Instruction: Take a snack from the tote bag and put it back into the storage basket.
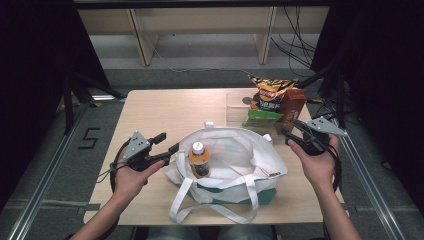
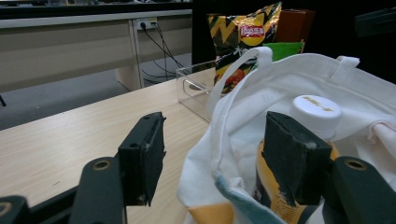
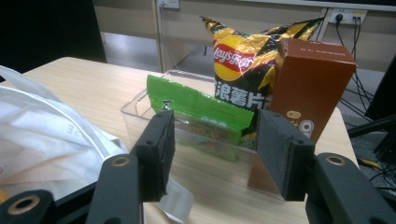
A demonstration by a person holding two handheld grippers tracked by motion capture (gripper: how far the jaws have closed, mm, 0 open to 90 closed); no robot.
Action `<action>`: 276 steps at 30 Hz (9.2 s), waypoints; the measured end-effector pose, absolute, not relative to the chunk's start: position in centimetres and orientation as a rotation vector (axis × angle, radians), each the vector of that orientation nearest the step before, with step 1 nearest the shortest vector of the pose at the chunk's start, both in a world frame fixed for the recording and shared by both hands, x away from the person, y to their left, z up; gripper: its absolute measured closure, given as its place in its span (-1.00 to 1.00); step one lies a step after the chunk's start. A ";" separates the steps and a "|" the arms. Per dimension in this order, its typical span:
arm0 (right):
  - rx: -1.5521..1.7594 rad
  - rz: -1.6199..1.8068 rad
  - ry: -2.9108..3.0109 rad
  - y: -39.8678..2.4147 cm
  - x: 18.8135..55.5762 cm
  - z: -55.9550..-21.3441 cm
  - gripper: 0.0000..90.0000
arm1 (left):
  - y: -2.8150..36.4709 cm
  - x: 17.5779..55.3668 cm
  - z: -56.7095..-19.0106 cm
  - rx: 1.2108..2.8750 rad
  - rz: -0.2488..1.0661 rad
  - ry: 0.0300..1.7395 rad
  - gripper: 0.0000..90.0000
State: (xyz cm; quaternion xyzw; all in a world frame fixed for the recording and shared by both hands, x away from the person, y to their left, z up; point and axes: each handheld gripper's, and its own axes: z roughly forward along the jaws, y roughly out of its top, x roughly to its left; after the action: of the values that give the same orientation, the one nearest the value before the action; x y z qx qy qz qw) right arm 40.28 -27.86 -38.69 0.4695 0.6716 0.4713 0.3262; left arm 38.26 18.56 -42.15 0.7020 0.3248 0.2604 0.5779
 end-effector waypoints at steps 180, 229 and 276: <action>1.265 1.219 1.770 -28.0 39.7 -39.7 0.06 | 6.7 46.5 -27.3 1.484 0.414 0.333 0.32; 1.294 1.216 1.774 -28.2 39.8 -40.2 0.06 | 3.5 54.6 -30.1 1.565 0.417 0.477 0.32; 1.265 1.209 1.787 -28.2 39.9 -40.6 0.06 | 1.7 58.0 -33.9 1.663 0.425 0.555 0.32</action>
State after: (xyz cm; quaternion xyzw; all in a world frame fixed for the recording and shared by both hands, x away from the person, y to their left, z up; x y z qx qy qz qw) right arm 39.86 -28.21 -40.62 0.4799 0.6783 0.4588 0.3148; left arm 58.04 1.73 -33.88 0.7233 0.2414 0.1850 0.6199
